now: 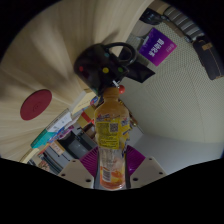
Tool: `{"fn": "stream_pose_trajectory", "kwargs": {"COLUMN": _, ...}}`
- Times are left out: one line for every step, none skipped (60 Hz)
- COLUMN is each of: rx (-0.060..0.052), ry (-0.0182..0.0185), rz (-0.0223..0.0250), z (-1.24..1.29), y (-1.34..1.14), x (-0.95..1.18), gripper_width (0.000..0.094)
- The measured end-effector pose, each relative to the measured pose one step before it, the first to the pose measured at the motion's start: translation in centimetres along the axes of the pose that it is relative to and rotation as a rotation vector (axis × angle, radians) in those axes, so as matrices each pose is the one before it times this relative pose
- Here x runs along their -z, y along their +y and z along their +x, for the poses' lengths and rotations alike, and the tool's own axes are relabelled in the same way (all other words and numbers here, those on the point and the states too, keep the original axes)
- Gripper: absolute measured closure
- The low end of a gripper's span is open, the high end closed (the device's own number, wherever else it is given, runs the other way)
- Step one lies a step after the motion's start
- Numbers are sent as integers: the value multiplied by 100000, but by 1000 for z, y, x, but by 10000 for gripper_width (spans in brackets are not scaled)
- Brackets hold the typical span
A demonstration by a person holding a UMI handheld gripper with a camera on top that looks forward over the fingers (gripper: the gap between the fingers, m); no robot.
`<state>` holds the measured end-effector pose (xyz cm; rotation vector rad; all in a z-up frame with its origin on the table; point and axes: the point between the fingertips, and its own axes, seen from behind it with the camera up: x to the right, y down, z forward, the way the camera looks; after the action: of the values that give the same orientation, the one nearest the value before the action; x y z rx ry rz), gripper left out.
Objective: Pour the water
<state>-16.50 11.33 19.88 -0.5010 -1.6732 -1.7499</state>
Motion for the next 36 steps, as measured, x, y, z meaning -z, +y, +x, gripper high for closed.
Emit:
{"fn": "stream_pose_trajectory", "kwargs": {"rx": 111, "ry": -275, "rz": 241, "z": -61, "y": -23, "x": 12, "gripper_width": 579}}
{"fn": "stream_pose_trajectory", "kwargs": {"rx": -88, "ry": -263, "rz": 195, "z": -116, "y": -40, "x": 4, "gripper_width": 575}}
{"fn": "stream_pose_trajectory", "kwargs": {"rx": -222, "ry": -198, "rz": 34, "z": -110, "y": -16, "x": 35, "gripper_width": 575}}
{"fn": "stream_pose_trajectory", "kwargs": {"rx": -215, "ry": -46, "rz": 12, "z": -83, "y": -4, "x": 12, "gripper_width": 577}}
{"fn": "stream_pose_trajectory", "kwargs": {"rx": -476, "ry": 259, "rz": 24, "z": -83, "y": 54, "x": 374, "gripper_width": 578}}
{"fn": "stream_pose_trajectory", "kwargs": {"rx": -460, "ry": 104, "rz": 36, "z": -22, "y": -42, "x": -180, "gripper_width": 578}}
{"fn": "stream_pose_trajectory", "kwargs": {"rx": -768, "ry": 84, "rz": 27, "z": -38, "y": -5, "x": -58, "gripper_width": 577}}
{"fn": "stream_pose_trajectory", "kwargs": {"rx": -1144, "ry": 103, "rz": 14, "z": -43, "y": 12, "x": -37, "gripper_width": 573}}
{"fn": "stream_pose_trajectory", "kwargs": {"rx": -1652, "ry": 198, "rz": -10, "z": 15, "y": 32, "x": -21, "gripper_width": 577}}
{"fn": "stream_pose_trajectory", "kwargs": {"rx": -2341, "ry": 856, "rz": -387, "z": -115, "y": 46, "x": 276, "gripper_width": 577}}
{"fn": "stream_pose_trajectory", "kwargs": {"rx": -2671, "ry": -580, "rz": 790, "z": 71, "y": 172, "x": -318, "gripper_width": 576}}
{"fn": "stream_pose_trajectory", "kwargs": {"rx": -4126, "ry": 178, "rz": -213, "z": 40, "y": 158, "x": -8, "gripper_width": 572}}
{"fn": "stream_pose_trajectory", "kwargs": {"rx": -5260, "ry": 187, "rz": -339, "z": 90, "y": 200, "x": 37, "gripper_width": 573}}
{"fn": "stream_pose_trajectory", "kwargs": {"rx": -6329, "ry": 67, "rz": -552, "z": 31, "y": 215, "x": 15, "gripper_width": 578}}
{"fn": "stream_pose_trajectory", "kwargs": {"rx": -7353, "ry": 96, "rz": -724, "z": 102, "y": 292, "x": 41, "gripper_width": 577}}
{"fn": "stream_pose_trajectory", "kwargs": {"rx": -8403, "ry": 369, "rz": -717, "z": 341, "y": 296, "x": 376, "gripper_width": 578}}
{"fn": "stream_pose_trajectory", "kwargs": {"rx": -9006, "ry": -151, "rz": -426, "z": -227, "y": 261, "x": -323, "gripper_width": 575}}
{"fn": "stream_pose_trajectory", "kwargs": {"rx": -10718, "ry": 53, "rz": -718, "z": 51, "y": 351, "x": 138, "gripper_width": 577}}
{"fn": "stream_pose_trajectory", "kwargs": {"rx": -11265, "ry": -671, "rz": -895, "z": 23, "y": 218, "x": 88, "gripper_width": 576}}
{"fn": "stream_pose_trajectory", "kwargs": {"rx": -11608, "ry": -490, "rz": -843, "z": 2, "y": 279, "x": 139, "gripper_width": 581}}
{"fn": "stream_pose_trajectory", "kwargs": {"rx": -12703, "ry": 1188, "rz": -1282, "z": -584, "y": 346, "x": 763, "gripper_width": 580}}
{"fn": "stream_pose_trajectory", "kwargs": {"rx": -11892, "ry": -943, "rz": -950, "z": -600, "y": 71, "x": 274, "gripper_width": 580}}
{"fn": "stream_pose_trajectory", "kwargs": {"rx": -12645, "ry": -953, "rz": 345, "z": -115, "y": 150, "x": 571, "gripper_width": 583}}
{"fn": "stream_pose_trajectory", "kwargs": {"rx": -10192, "ry": -5839, "rz": -1128, "z": -54, "y": 119, "x": -1539, "gripper_width": 582}}
{"fn": "stream_pose_trajectory", "kwargs": {"rx": -11264, "ry": -2267, "rz": -1132, "z": -647, "y": 669, "x": 20, "gripper_width": 583}}
{"fn": "stream_pose_trajectory", "kwargs": {"rx": -11113, "ry": -1663, "rz": -1136, "z": -456, "y": 547, "x": -88, "gripper_width": 584}}
{"fn": "stream_pose_trajectory", "kwargs": {"rx": -11041, "ry": -1061, "rz": -871, "z": -325, "y": 463, "x": 36, "gripper_width": 579}}
{"fn": "stream_pose_trajectory", "kwargs": {"rx": -10946, "ry": -1689, "rz": -1152, "z": -476, "y": 448, "x": -189, "gripper_width": 581}}
{"fn": "stream_pose_trajectory", "kwargs": {"rx": -10767, "ry": -2284, "rz": -1440, "z": -644, "y": 253, "x": -445, "gripper_width": 581}}
{"fn": "stream_pose_trajectory", "kwargs": {"rx": -12013, "ry": 3460, "rz": 5248, "z": 17, "y": 500, "x": 2437, "gripper_width": 580}}
{"fn": "stream_pose_trajectory", "kwargs": {"rx": -9485, "ry": -1299, "rz": 385, "z": -223, "y": 403, "x": 187, "gripper_width": 580}}
{"fn": "stream_pose_trajectory", "kwargs": {"rx": -7940, "ry": -2372, "rz": -684, "z": -262, "y": 722, "x": -1384, "gripper_width": 579}}
{"fn": "stream_pose_trajectory", "kwargs": {"rx": -7305, "ry": -1318, "rz": -382, "z": -233, "y": 498, "x": -325, "gripper_width": 579}}
{"fn": "stream_pose_trajectory", "kwargs": {"rx": -5608, "ry": -1448, "rz": -489, "z": -176, "y": 363, "x": -388, "gripper_width": 581}}
{"fn": "stream_pose_trajectory", "kwargs": {"rx": -3867, "ry": -1683, "rz": -712, "z": -244, "y": 400, "x": -783, "gripper_width": 582}}
{"fn": "stream_pose_trajectory", "kwargs": {"rx": -2965, "ry": -1253, "rz": -262, "z": -441, "y": 456, "x": 788, "gripper_width": 581}}
